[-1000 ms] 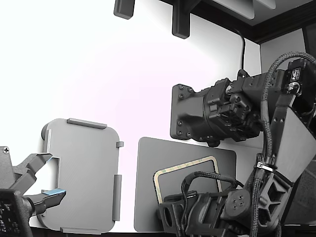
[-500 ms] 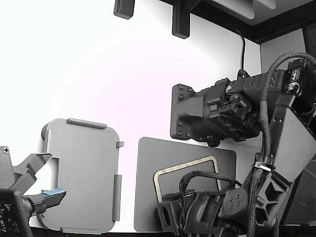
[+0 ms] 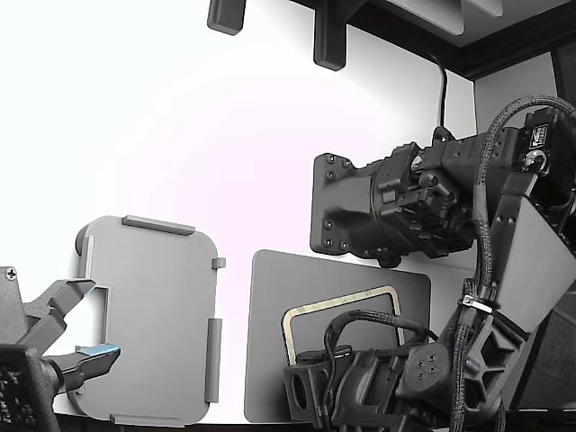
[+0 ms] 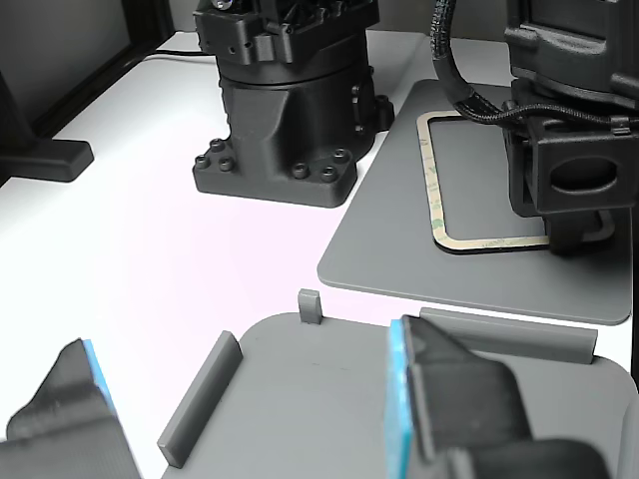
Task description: Move top rectangular frame to the holder.
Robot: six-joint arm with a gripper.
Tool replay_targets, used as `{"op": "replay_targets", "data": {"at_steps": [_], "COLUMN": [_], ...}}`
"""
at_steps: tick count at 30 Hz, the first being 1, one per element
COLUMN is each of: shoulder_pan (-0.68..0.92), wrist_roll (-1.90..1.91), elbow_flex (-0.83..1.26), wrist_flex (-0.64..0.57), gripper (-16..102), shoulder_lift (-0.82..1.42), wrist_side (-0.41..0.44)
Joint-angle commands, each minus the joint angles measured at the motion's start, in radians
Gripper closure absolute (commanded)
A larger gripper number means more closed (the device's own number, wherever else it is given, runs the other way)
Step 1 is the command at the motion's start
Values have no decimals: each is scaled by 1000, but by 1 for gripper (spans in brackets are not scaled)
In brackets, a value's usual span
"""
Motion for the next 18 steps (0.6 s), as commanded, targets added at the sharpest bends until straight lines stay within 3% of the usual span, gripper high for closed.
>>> {"op": "replay_targets", "data": {"at_steps": [1, 6, 18], "shoulder_pan": [-14, -15, -57], "wrist_roll": [35, 38, 327], "elbow_flex": [-18, -61, -314], "wrist_flex": [-3, 34, 284], "gripper": [96, 97, 97], "shoulder_lift": [15, 11, 5], "wrist_side": [31, 35, 95]}}
